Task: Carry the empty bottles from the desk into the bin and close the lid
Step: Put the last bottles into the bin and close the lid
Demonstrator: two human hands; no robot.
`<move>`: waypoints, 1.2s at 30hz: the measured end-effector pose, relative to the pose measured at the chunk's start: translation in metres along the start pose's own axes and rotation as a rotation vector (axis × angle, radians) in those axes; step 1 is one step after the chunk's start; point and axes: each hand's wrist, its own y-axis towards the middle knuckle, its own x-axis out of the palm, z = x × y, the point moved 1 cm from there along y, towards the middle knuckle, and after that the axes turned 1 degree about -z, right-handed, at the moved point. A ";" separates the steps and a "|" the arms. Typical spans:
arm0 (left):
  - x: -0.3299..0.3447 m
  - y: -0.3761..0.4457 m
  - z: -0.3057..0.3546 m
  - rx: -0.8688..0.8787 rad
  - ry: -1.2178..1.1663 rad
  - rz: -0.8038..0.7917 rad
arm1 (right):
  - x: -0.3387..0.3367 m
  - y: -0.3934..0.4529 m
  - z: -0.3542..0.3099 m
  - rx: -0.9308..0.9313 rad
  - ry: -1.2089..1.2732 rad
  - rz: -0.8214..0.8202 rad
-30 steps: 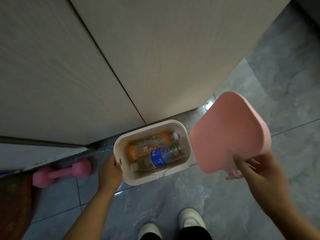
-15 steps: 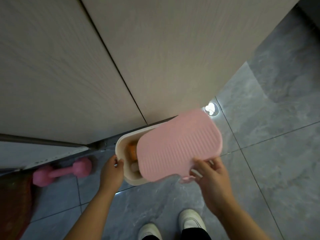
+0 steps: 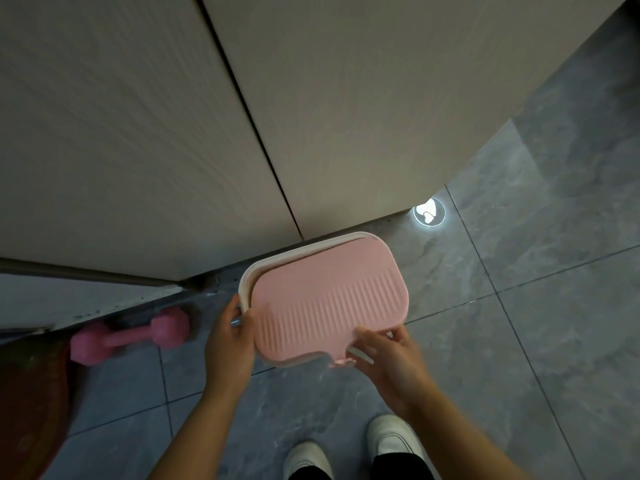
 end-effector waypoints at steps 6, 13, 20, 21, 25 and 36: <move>0.003 -0.008 -0.001 0.010 0.004 0.123 | -0.003 0.002 0.002 0.019 0.091 -0.054; 0.005 -0.004 -0.003 -0.077 -0.106 0.128 | -0.004 0.004 -0.003 0.028 0.006 -0.014; 0.004 -0.005 -0.008 -0.156 -0.254 0.132 | -0.002 0.006 -0.016 -0.094 -0.549 0.175; 0.004 -0.005 -0.008 -0.155 -0.249 0.135 | -0.002 0.006 -0.017 -0.111 -0.595 0.196; 0.007 -0.006 -0.005 -0.126 -0.193 0.133 | -0.006 0.005 -0.018 -0.257 -0.792 0.292; 0.009 -0.011 0.001 -0.034 -0.033 0.178 | -0.015 0.014 -0.034 -0.433 -1.236 0.368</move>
